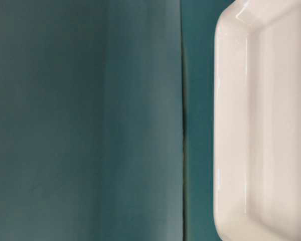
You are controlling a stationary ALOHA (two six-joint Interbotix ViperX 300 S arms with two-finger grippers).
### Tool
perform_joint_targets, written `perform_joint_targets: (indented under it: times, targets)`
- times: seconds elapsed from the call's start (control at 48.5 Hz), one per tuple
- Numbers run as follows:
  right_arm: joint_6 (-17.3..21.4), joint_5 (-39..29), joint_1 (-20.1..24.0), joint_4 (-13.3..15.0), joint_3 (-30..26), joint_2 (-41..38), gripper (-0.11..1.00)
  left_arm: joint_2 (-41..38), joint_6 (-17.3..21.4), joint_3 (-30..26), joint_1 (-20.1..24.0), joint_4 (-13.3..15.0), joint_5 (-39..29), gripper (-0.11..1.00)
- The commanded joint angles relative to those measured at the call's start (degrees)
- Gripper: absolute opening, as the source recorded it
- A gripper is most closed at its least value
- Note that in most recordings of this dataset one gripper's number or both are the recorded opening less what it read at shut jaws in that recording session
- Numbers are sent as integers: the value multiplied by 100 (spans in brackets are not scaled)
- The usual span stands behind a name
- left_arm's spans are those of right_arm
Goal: Lift the white case with both hands.
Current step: 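Open both grippers and move them toward the tray's short sides, then close left and right grippers on the tray's left and right rims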
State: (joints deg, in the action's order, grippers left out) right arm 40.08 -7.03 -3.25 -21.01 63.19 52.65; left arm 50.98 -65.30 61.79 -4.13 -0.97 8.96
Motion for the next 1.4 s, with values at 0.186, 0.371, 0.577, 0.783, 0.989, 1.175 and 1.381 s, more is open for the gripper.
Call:
perform_joint_targets:
  times: [0.186,0.371,0.577,0.783,0.989,1.175,1.381]
  targets:
    - [1529,0,-62,-26,316,-765,0,-976,-1020,88,-18,-18,-53,-3]
    - [1828,185,-44,-9,571,-870,0,-1195,-1266,431,-79,-18,-334,-3]
    - [1828,360,-44,-9,686,-1055,4,-1222,-1222,677,-62,-35,-387,6]
    - [1811,712,158,-9,650,-1547,47,-1485,-1204,668,-44,-35,-413,58]
    - [1828,1863,659,105,738,-2435,92,-1978,-1116,738,-44,-70,-220,97]
    - [1986,2795,905,79,791,-3305,93,-2391,-817,932,141,-70,861,95]
    - [2285,3911,949,70,1046,-3981,93,-2944,-650,1081,404,-70,1380,95]
